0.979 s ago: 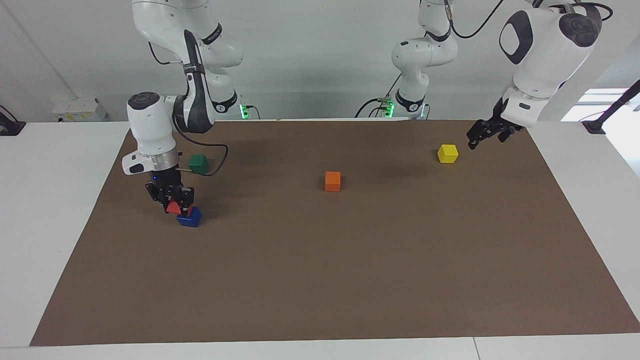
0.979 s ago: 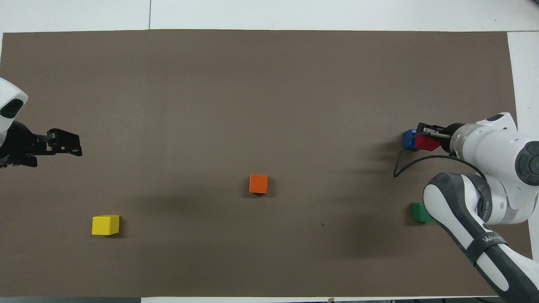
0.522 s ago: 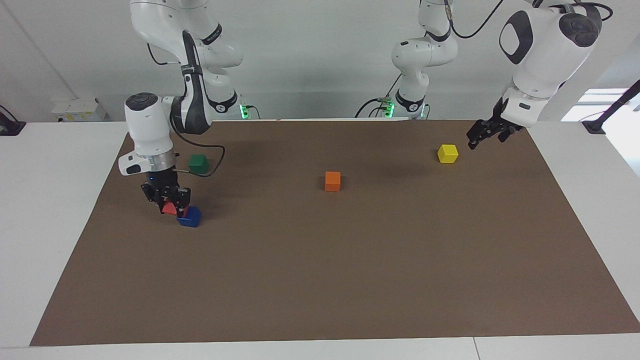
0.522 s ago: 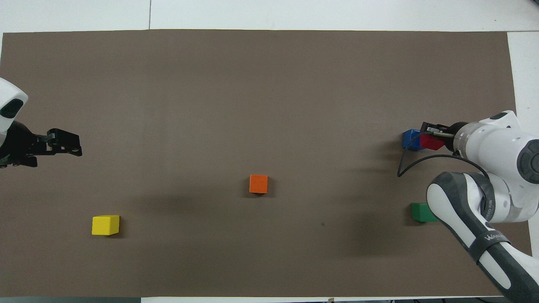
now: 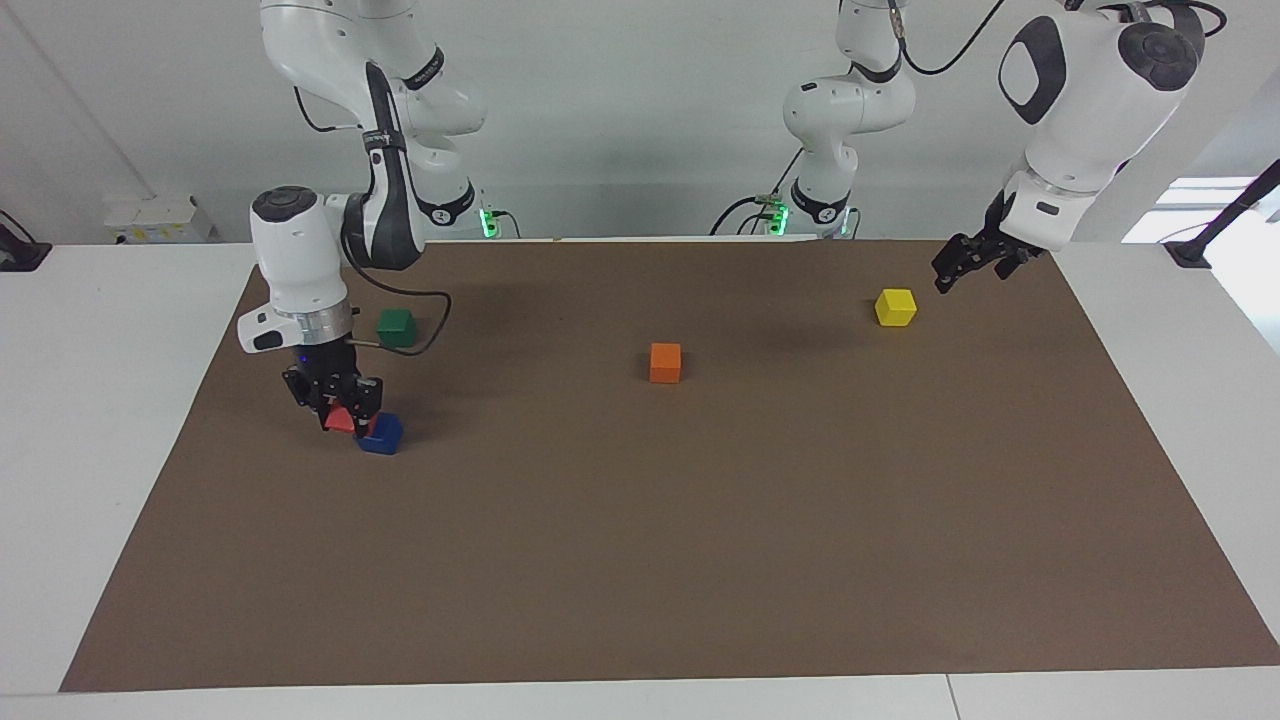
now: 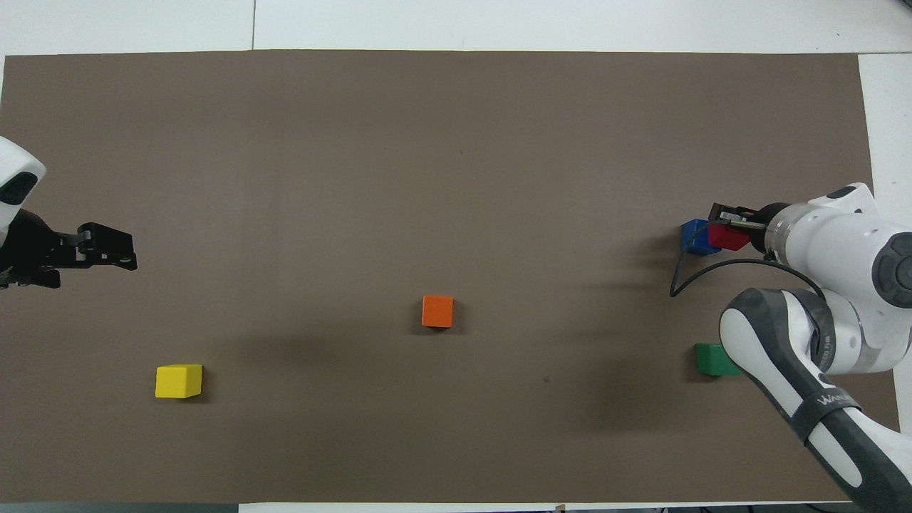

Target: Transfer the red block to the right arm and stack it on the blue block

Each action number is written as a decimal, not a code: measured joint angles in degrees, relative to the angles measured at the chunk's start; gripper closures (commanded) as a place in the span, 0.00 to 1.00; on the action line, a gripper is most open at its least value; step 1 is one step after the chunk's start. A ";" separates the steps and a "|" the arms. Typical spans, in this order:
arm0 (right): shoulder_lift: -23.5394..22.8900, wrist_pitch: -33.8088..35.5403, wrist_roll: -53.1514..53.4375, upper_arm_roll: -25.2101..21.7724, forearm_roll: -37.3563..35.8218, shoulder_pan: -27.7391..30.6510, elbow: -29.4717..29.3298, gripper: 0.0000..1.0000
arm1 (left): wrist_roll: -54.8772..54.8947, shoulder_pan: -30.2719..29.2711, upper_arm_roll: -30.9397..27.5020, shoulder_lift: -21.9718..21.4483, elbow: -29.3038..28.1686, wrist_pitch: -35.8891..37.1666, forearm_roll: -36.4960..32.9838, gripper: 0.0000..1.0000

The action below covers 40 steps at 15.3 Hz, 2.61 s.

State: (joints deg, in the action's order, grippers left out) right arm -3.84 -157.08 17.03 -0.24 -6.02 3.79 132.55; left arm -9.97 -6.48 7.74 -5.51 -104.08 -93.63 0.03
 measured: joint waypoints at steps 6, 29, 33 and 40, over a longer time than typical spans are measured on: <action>-0.73 0.00 0.03 0.06 0.00 -1.11 -0.51 1.00 | 0.44 1.72 0.77 -0.04 1.42 -0.04 0.00 0.00; -1.00 5.53 0.81 0.04 0.00 -1.23 -3.05 0.00 | 0.43 1.77 0.31 -0.03 1.41 -0.04 0.00 0.00; -0.67 21.49 0.58 0.29 0.00 -1.23 -10.09 0.00 | 0.43 1.77 0.31 -0.03 1.41 -0.04 0.00 0.00; 5.68 52.21 -15.42 0.66 3.61 -1.30 -21.11 0.00 | 0.43 1.77 0.31 -0.03 1.41 -0.04 0.00 0.00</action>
State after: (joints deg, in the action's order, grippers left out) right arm 1.85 -104.87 1.61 0.42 -2.41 2.49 111.44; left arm -9.53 -4.71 8.05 -5.55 -102.67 -93.66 0.03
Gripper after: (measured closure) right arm 0.000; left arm 0.000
